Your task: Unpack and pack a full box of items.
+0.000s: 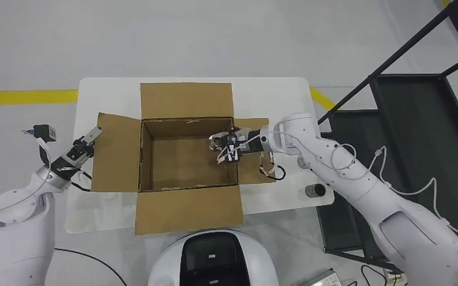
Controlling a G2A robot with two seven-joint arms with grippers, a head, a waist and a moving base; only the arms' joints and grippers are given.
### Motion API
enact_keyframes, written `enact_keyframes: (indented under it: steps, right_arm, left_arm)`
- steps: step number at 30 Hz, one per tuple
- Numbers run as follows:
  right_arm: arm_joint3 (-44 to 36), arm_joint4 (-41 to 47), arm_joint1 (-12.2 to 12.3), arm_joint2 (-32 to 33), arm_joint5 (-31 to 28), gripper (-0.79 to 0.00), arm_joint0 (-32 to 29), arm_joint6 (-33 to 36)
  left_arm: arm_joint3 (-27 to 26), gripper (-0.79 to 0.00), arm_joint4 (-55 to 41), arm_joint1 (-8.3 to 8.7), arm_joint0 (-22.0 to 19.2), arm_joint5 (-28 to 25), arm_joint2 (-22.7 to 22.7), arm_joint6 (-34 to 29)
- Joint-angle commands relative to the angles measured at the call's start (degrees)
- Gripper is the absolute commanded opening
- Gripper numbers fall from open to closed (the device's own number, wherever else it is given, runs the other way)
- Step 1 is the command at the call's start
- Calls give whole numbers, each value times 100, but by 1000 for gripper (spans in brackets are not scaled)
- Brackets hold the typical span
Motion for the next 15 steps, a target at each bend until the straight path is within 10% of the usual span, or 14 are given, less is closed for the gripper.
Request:
enact_keyframes:
  steps: [1, 15]
  right_arm:
    - [294, 124, -204, -310, 56, -785, 263, 49]
    - [1365, 69, -1065, -1297, 58, -785, 1050, 130]
  left_arm:
    - [0, 0, 0, 0, 0, 0, 0, 0]
    - [0, 0, 0, 0, 0, 0, 0, 0]
